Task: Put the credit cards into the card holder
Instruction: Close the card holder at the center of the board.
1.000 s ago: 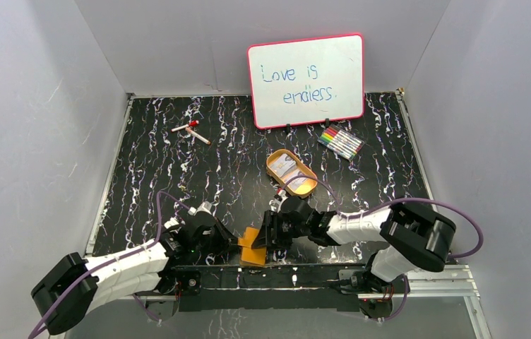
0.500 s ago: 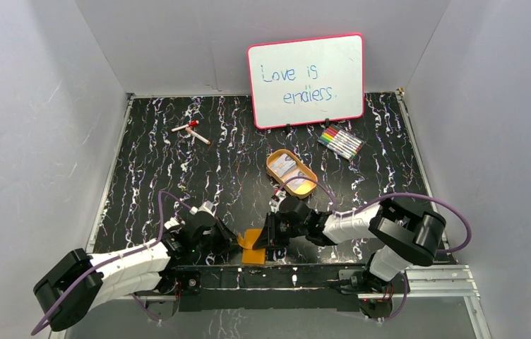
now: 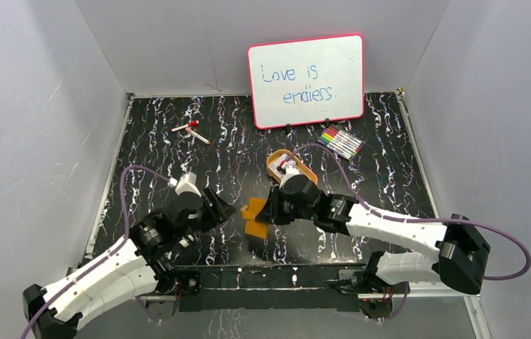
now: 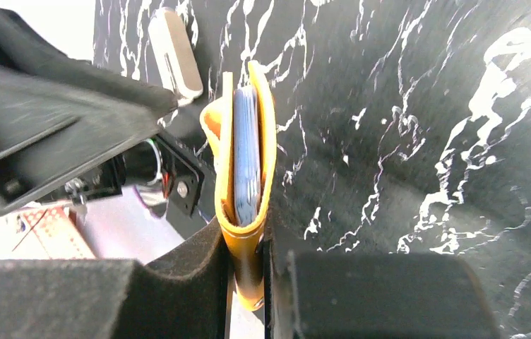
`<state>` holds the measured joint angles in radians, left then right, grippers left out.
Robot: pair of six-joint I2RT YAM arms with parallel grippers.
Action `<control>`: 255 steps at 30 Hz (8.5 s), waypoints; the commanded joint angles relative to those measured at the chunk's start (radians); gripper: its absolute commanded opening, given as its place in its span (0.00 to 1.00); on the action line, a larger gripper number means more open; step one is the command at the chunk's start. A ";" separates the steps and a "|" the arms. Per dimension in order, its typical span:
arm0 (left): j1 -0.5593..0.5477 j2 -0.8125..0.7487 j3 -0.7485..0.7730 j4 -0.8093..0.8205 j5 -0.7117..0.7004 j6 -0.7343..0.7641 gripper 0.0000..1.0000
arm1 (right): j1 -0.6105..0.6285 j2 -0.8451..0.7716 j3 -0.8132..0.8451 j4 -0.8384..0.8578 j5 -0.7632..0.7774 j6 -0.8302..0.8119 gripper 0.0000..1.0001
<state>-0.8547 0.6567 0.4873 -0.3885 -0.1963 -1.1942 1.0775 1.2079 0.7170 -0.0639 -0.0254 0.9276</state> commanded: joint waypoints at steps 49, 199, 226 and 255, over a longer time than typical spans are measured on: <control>-0.190 0.484 0.532 0.366 -0.263 1.721 0.68 | -0.199 0.479 1.190 -0.944 0.280 0.428 0.00; -0.188 -0.189 0.369 0.300 0.351 0.638 0.88 | -0.250 -0.331 0.252 0.216 -0.754 -0.291 0.00; -0.188 0.040 0.500 0.146 0.592 0.807 0.39 | -0.249 -0.154 0.516 -0.105 -0.909 -0.472 0.00; -0.188 0.010 0.423 0.242 0.469 0.788 0.00 | -0.250 -0.204 0.557 -0.266 -0.719 -0.557 0.62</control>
<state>-1.0428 0.7391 0.9279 -0.1818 0.3691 -0.4198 0.8314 1.0721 1.2064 -0.2432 -0.8845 0.4324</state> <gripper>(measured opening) 0.124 0.560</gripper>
